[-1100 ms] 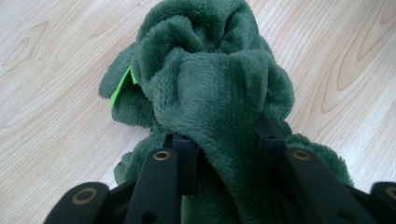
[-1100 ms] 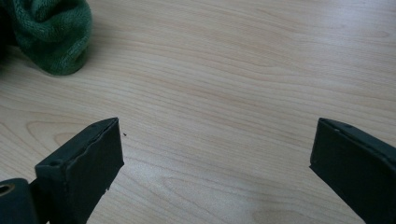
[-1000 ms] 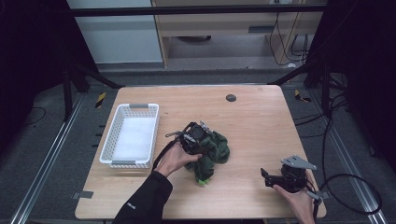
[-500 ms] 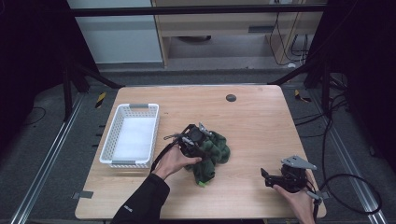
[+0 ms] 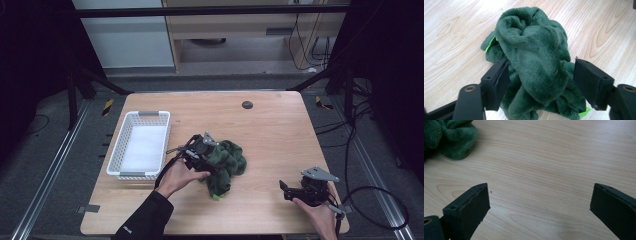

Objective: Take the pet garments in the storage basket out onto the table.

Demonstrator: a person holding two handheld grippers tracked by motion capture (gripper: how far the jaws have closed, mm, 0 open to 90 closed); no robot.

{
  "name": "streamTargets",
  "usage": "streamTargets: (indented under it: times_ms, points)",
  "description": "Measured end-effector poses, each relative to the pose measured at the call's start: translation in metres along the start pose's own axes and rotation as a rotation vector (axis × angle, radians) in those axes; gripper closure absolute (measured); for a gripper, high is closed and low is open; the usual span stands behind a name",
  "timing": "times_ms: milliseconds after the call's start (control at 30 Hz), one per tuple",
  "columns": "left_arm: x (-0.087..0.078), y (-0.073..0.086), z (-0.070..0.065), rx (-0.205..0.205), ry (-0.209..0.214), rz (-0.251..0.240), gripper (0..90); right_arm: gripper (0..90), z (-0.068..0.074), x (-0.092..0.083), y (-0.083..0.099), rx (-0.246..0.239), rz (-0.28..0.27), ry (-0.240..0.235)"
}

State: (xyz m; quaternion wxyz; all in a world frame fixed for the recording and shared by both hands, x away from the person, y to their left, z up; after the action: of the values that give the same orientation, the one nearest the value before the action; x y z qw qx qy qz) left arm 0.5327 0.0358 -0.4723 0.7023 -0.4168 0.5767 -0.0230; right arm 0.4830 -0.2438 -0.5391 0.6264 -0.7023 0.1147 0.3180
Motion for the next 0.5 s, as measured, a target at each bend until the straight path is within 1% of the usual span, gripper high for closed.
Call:
streamTargets:
  times_ms: [167, 267, 367, 433, 500]
  points:
    - [-0.008, 0.004, -0.001, -0.007, -0.005, -0.044, 24.1, 2.5, -0.001, 0.0, 0.0, 0.003, 0.0, 0.002]
    - [-0.013, 0.006, -0.003, -0.014, 0.001, -0.075, 23.2, 2.5, -0.001, 0.0, 0.0, 0.003, -0.003, 0.002]
    - [-0.021, 0.009, -0.002, -0.028, -0.011, -0.119, 22.6, 2.5, 0.0, 0.0, 0.0, 0.008, -0.002, 0.001]
    - [-0.027, 0.012, -0.002, -0.046, -0.016, -0.154, 22.4, 2.5, 0.0, 0.0, 0.0, 0.005, -0.003, 0.002]
    - [-0.032, 0.016, 0.0, -0.056, -0.025, -0.179, 22.3, 2.5, -0.001, 0.0, 0.0, 0.004, -0.002, 0.002]
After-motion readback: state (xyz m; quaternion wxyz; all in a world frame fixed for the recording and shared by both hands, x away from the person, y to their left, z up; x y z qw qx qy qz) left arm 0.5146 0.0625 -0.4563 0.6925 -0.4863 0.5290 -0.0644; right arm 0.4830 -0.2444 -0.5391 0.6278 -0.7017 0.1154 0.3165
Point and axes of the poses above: each handheld gripper's, and its own axes: x roughly forward along the jaws, y roughly out of its underside, z roughly to its left, the point moved 9 cm from there along x, roughly forward along the jaws, and after that the axes turned 2 degrees about y, right-handed, at the moved point
